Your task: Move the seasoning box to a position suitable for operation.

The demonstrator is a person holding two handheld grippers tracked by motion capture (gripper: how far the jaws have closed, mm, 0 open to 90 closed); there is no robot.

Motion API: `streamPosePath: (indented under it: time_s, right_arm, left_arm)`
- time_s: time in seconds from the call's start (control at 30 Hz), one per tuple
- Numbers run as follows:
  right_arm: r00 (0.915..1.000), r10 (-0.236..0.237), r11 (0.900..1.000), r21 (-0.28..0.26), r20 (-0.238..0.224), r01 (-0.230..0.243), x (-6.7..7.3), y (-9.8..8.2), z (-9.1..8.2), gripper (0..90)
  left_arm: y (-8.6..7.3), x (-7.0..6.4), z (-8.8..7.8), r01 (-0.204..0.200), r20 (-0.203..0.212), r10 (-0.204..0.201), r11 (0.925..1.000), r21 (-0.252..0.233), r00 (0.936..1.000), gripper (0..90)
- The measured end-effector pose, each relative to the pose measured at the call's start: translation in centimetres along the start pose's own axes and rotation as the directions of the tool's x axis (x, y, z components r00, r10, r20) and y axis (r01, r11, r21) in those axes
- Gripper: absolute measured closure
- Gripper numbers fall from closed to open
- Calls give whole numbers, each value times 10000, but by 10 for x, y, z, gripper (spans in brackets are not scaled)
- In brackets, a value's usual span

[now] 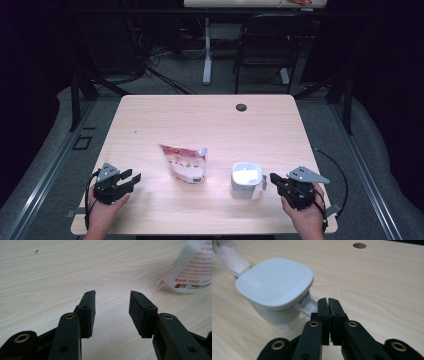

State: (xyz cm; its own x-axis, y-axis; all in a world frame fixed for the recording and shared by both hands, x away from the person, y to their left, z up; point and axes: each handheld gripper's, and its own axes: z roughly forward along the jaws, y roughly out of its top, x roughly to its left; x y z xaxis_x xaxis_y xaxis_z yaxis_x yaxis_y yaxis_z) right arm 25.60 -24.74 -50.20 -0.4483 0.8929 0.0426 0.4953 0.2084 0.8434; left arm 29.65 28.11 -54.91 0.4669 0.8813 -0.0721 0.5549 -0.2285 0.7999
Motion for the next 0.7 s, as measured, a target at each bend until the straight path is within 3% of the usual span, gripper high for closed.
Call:
streamPosePath:
  time_s: [0.1, 0.17, 0.37, 0.7]
  right_arm:
    - [10000, -62, 10000, 34, 61, 62, 3, 12, -2, 900]
    - [9998, -121, 9983, 563, -171, 131, 5, 24, 0, 900]
    - [9991, -298, 9926, 1169, -312, 333, 12, 42, 5, 900]
    - [9984, -383, 9883, 1460, -421, 440, 21, 50, 11, 900]
  left_arm:
    - [0, 0, 0, -21, 1, 21, 10000, 18, 10000, 569]
    - [0, -1, -1, 21, -10, -22, 10000, -3, 10000, 570]
    - [-1, 1, -1, 11, 11, -11, 10000, 12, 10000, 569]
    - [-1, 1, -1, 10, 18, -10, 10000, 1, 10000, 569]
